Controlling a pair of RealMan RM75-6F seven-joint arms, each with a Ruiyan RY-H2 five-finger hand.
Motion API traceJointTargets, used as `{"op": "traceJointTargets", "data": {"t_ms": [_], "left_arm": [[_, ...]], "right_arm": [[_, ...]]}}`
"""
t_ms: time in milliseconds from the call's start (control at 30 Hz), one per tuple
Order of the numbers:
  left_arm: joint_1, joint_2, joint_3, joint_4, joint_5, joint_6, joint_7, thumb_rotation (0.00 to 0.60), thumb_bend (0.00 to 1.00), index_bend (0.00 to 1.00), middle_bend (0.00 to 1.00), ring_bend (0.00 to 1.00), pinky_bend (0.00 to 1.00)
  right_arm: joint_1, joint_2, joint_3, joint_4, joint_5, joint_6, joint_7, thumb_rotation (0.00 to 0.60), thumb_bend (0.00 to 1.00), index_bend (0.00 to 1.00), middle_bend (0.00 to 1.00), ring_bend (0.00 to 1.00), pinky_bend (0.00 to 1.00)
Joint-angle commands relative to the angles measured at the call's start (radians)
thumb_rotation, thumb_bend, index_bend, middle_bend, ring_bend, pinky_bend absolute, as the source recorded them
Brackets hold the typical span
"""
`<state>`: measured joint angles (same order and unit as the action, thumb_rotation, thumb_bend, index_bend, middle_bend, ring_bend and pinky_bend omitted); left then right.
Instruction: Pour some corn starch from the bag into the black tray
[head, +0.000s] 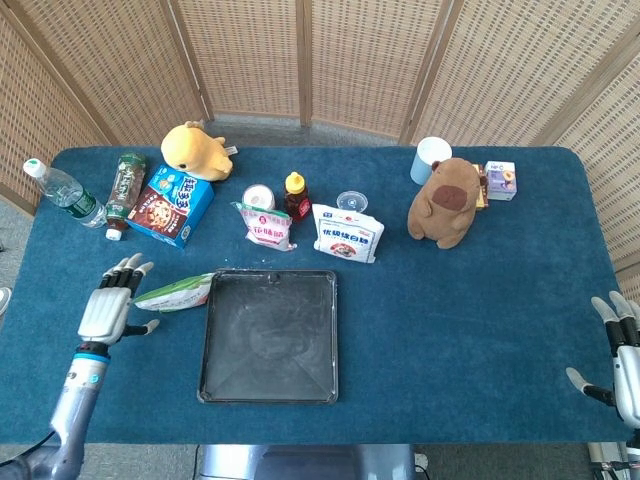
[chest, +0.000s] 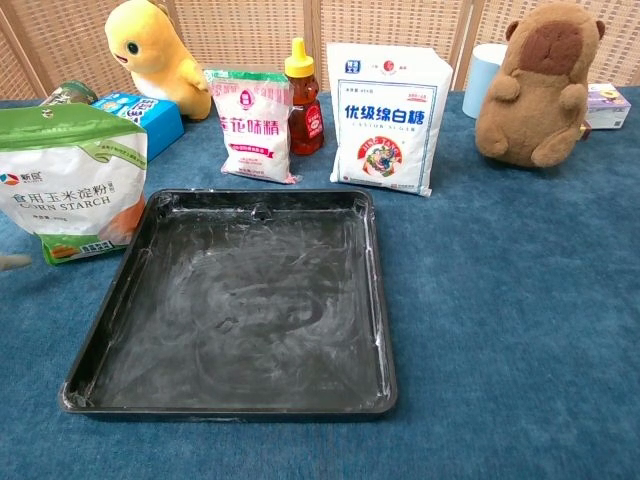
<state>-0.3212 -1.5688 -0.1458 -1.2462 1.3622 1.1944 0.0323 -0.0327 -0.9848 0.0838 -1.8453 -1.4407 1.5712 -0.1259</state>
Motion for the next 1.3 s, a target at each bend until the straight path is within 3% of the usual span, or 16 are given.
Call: {"op": "traceJointTargets", "data": {"t_ms": [33,333,500,633,933,1300], "left_arm": [[-0.023,-0.031,-0.01,0.022,0.0,-0.002,0.015,0.6,0.16,0.12,0.0,0.0,0.08],[-0.059,-0.107,-0.015,0.06,-0.034,-0.033,0.065,0.6,0.16,0.23,0.09,0.08,0.19],[-0.062,-0.166,-0.038,0.126,-0.042,0.019,0.077,0.6,0.19,0.43,0.32,0.32,0.4],[-0.063,-0.201,-0.04,0.187,-0.025,0.06,0.041,0.6,0.21,0.58,0.47,0.45,0.52],[-0.061,-0.217,-0.029,0.261,0.02,0.117,-0.053,0.6,0.22,0.64,0.54,0.52,0.56],[-0.059,-0.175,-0.006,0.286,0.116,0.232,-0.155,0.6,0.22,0.65,0.57,0.55,0.57]], "right_arm": [[0.001,-0.001,0.001,0.002,0.003,-0.002,0.001,0.6,0.08,0.11,0.0,0.0,0.0],[0.005,-0.004,0.004,0.008,0.015,-0.011,0.004,0.6,0.08,0.11,0.0,0.0,0.0],[0.007,-0.004,0.005,0.011,0.021,-0.017,0.012,0.6,0.08,0.11,0.0,0.0,0.0],[0.009,-0.006,0.004,0.014,0.019,-0.019,0.012,0.6,0.08,0.11,0.0,0.0,0.0],[0.009,-0.009,0.0,0.014,0.016,-0.021,0.006,0.6,0.08,0.11,0.0,0.0,0.0],[0.011,-0.013,-0.001,0.014,0.018,-0.023,-0.003,0.6,0.08,0.11,0.0,0.0,0.0]]}}
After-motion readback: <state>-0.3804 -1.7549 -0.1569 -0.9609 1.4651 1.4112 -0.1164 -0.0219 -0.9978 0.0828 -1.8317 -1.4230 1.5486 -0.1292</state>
